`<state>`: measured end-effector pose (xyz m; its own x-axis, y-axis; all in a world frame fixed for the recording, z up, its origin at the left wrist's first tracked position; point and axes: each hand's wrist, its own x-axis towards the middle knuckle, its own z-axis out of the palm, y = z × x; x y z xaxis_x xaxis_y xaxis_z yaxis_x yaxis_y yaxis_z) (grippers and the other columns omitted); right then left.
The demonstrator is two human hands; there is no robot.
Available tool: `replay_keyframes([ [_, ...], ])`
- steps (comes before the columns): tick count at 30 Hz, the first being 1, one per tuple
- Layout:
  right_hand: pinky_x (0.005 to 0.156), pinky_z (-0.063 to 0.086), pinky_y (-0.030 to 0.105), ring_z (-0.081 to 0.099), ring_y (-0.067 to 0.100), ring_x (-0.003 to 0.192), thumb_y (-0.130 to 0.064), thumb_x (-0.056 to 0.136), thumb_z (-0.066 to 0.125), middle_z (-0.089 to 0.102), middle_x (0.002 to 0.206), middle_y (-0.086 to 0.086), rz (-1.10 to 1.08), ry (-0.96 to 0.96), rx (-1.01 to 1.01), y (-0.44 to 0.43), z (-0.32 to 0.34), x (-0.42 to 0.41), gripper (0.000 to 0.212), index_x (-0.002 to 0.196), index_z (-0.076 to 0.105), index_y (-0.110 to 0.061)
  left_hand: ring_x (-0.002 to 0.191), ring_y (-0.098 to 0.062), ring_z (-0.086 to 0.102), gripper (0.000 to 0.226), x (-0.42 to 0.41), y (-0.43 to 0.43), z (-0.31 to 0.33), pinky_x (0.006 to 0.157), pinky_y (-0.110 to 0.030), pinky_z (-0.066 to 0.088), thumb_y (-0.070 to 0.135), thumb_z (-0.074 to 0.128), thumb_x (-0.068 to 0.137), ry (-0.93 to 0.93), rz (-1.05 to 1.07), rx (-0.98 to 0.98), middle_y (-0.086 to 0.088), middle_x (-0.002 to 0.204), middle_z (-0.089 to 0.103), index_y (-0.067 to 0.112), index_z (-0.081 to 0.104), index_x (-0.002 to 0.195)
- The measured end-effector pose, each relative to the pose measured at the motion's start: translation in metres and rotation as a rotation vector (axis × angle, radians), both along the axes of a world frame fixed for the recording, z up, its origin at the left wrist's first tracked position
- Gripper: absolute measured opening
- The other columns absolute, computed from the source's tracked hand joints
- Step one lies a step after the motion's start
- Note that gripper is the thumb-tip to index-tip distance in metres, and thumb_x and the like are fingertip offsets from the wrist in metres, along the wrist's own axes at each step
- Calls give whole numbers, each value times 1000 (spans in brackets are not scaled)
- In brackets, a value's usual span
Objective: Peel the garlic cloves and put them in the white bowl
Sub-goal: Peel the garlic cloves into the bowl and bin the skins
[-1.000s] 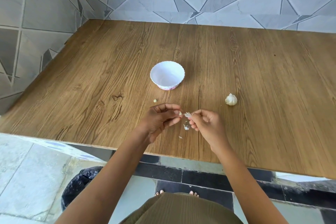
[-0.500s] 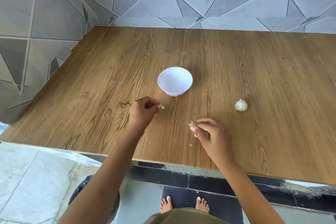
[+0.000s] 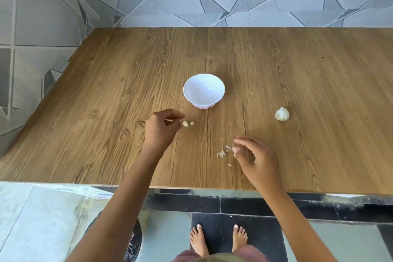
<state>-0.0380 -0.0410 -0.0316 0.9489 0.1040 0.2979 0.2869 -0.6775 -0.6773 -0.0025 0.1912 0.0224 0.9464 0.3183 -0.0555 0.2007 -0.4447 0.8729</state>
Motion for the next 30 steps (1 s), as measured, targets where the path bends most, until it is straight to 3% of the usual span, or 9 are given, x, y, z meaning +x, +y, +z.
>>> replay_keyframes([
  [3, 90, 50, 33, 61, 15, 106, -21, 86, 68, 68, 112, -1, -24, 25, -63, -9, -2, -9, 30, 115, 67, -12, 65, -11, 63, 25, -10, -14, 2, 67, -25, 52, 0, 61, 84, -7, -148, 93, 4, 78, 69, 22, 71, 83],
  [6, 97, 47, 38, 59, 20, 114, -31, 89, 62, 64, 122, 4, -38, 29, -161, -19, -2, -15, 39, 122, 62, -10, 74, -11, 63, 20, -19, -38, -7, 68, -18, 49, 1, 58, 86, 57, -343, 332, 4, 89, 69, 14, 72, 93],
  [9, 101, 35, 38, 55, 27, 121, -46, 89, 42, 60, 129, 9, -23, 26, -295, -31, -2, -19, 56, 125, 59, -7, 85, -24, 65, 26, -28, -65, -18, 78, -33, 53, -5, 50, 80, 107, -393, 414, -8, 91, 71, 5, 71, 93],
  [12, 105, 30, 39, 48, 27, 128, -51, 88, 34, 52, 138, 9, 14, 60, -359, -44, -9, -20, 64, 130, 56, -7, 89, -22, 63, 30, -34, -91, -22, 74, -24, 48, -4, 52, 82, 93, -391, 448, -9, 99, 68, 7, 72, 102],
  [19, 107, 31, 42, 47, 27, 130, -50, 92, 34, 51, 139, 10, 48, 29, -316, -54, -20, -23, 62, 129, 56, -6, 97, -17, 65, 39, -26, -101, -11, 81, -20, 48, -6, 51, 82, 48, -298, 464, -3, 112, 69, 12, 69, 111],
  [22, 107, 28, 40, 47, 26, 129, -48, 91, 36, 51, 138, 10, 54, 34, -302, -54, -20, -22, 60, 129, 56, -6, 114, -20, 57, 43, -25, -108, -6, 88, -18, 39, -7, 48, 85, 43, -440, 571, -4, 129, 59, 9, 62, 122],
  [26, 108, 22, 39, 45, 27, 131, -47, 90, 40, 50, 140, 10, 84, 46, -274, -57, -21, -20, 60, 131, 54, -6, 123, -19, 51, 41, -33, -121, -11, 101, -23, 35, -1, 50, 89, -11, -638, 643, -4, 136, 54, 13, 61, 126],
  [28, 109, 21, 38, 42, 25, 133, -46, 91, 42, 48, 141, 9, 99, 56, -218, -58, -21, -19, 58, 133, 52, -7, 119, -19, 56, 35, -37, -117, -15, 102, -28, 41, 4, 58, 89, -77, -684, 700, -5, 133, 58, 14, 65, 121],
  [30, 111, 26, 33, 39, 21, 135, -39, 93, 52, 46, 143, 5, 112, 81, -114, -59, -18, -20, 52, 135, 49, -9, 95, -24, 69, 27, -40, -112, -21, 80, -35, 57, 0, 71, 77, -200, -727, 725, -10, 110, 70, 9, 74, 102],
])
